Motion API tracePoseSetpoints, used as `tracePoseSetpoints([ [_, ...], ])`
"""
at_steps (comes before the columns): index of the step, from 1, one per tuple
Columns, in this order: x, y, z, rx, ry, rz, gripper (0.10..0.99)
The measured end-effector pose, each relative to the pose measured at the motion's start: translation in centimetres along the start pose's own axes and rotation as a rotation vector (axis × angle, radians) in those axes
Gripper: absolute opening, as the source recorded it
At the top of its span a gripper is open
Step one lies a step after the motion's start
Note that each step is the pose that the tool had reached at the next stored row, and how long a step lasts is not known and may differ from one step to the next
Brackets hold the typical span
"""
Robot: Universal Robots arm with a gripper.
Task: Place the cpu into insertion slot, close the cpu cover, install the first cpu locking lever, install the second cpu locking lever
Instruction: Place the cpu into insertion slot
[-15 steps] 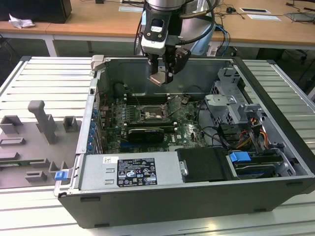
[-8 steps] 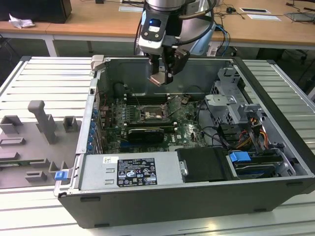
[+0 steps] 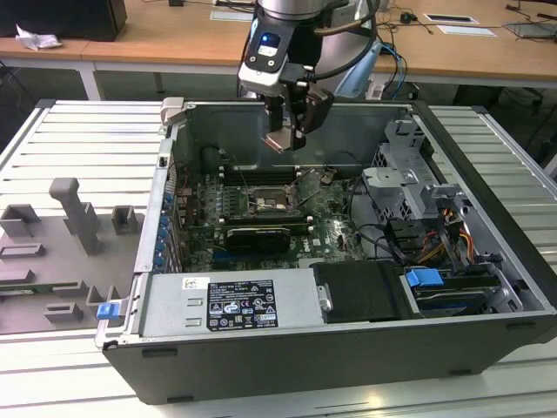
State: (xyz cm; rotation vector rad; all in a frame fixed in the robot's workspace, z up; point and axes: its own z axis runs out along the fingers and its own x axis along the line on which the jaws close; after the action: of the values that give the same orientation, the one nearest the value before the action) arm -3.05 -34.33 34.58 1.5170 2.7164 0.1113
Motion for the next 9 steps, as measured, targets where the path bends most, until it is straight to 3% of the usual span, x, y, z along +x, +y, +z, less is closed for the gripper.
tracePoseSetpoints([
  [4, 0.00, 0.00, 0.13, -0.001, -0.0078, 0.094, 0.529],
  [9, 0.00, -0.01, 0.23, -0.001, -0.0134, 0.167, 0.529],
])
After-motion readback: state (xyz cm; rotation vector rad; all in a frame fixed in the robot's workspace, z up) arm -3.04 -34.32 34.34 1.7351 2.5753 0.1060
